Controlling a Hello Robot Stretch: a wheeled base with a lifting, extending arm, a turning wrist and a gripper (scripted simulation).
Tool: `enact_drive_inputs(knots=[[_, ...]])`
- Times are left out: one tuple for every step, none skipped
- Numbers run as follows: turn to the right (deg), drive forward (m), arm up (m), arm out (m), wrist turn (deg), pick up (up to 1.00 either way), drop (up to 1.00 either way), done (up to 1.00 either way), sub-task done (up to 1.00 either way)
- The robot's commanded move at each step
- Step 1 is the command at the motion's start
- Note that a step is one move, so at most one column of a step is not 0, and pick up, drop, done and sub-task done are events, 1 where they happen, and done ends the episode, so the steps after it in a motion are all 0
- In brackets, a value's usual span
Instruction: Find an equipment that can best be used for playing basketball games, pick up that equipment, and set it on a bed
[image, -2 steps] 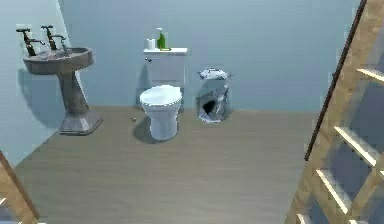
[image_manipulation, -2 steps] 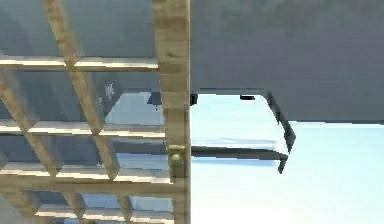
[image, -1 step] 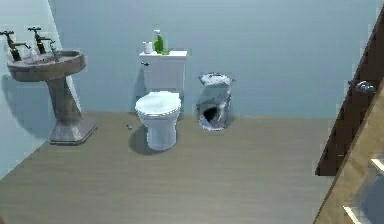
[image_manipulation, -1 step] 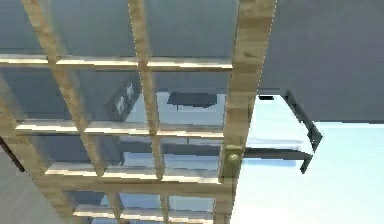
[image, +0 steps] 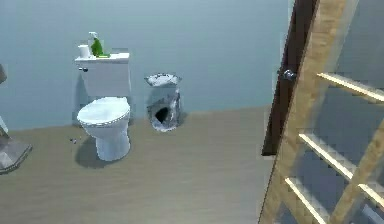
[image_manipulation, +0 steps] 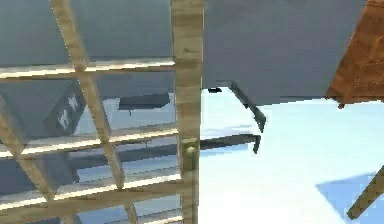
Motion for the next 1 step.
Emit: enact_drive_inputs(knots=[[0.0, 0.9, 0.0, 0.0, 0.0, 0.0, 0.0, 0.0, 0.0]])
